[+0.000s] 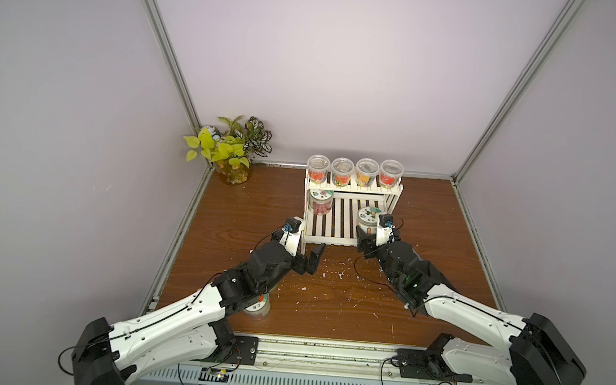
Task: Place the seed container on the shelf
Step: Place the seed jar on the shelf.
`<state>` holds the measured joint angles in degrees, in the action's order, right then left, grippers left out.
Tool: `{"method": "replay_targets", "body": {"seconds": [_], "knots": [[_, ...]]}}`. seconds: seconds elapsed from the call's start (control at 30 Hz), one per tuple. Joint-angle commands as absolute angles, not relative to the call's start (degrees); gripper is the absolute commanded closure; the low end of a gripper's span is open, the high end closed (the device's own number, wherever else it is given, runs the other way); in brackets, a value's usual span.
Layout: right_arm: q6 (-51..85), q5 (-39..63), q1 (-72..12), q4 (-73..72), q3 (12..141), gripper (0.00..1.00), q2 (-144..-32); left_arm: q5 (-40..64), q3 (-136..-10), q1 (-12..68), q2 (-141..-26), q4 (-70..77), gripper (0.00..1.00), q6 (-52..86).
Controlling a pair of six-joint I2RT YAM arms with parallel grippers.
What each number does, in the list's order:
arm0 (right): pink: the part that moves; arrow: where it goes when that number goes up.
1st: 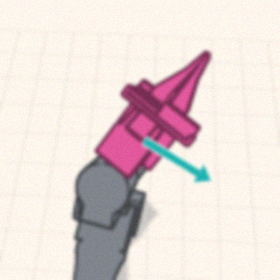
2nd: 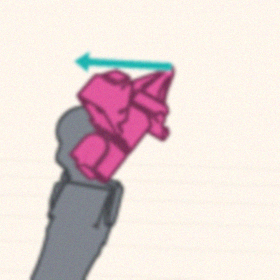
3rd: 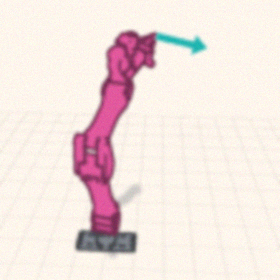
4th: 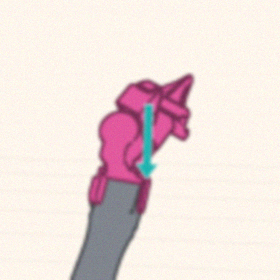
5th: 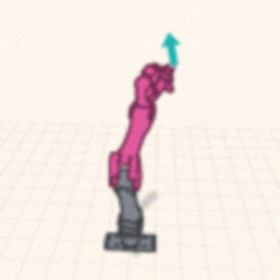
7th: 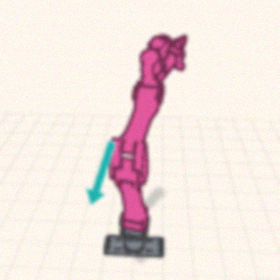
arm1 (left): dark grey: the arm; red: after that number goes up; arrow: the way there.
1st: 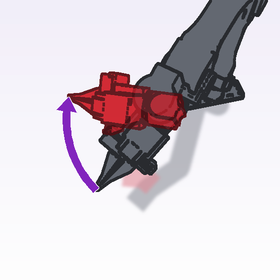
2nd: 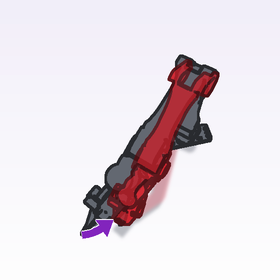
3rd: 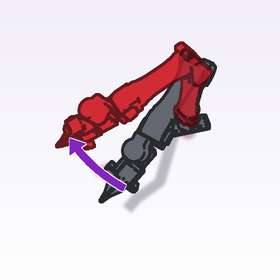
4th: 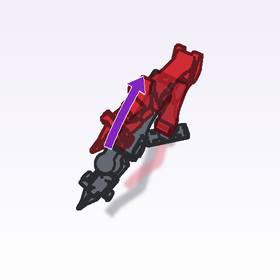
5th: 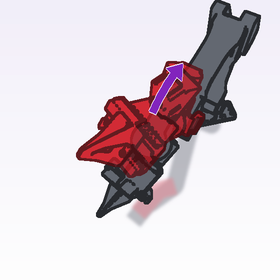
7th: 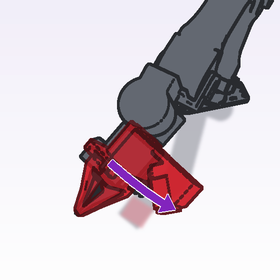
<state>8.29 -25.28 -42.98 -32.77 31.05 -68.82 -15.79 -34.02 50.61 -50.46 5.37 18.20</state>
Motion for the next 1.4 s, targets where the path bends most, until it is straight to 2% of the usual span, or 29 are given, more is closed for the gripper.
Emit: {"method": "replay_targets", "body": {"seconds": [0.0,0.57,0.93,1.23,1.37], "knots": [[9.3,-26.9,-42.8,-32.9,34.5,0.15,-68.4,-16.5,-36.2,50.1,-50.8,5.9,0.0,17.8],[10.9,-24.0,-41.4,-26.7,36.9,0.13,-69.7,-16.5,-36.5,50.1,-50.7,5.4,0.0,18.1],[13.1,-21.8,-41.3,-11.9,42.0,0.03,-65.0,-15.8,-37.7,50.0,-52.7,4.9,0.0,16.5],[19.3,-18.9,-41.3,0.2,44.9,0.06,-61.6,-14.8,-38.3,50.0,-53.6,4.2,0.0,15.4],[22.7,-17.3,-41.4,4.1,46.8,0.13,-63.2,-14.7,-38.5,50.0,-53.7,3.9,0.0,15.3]]}}
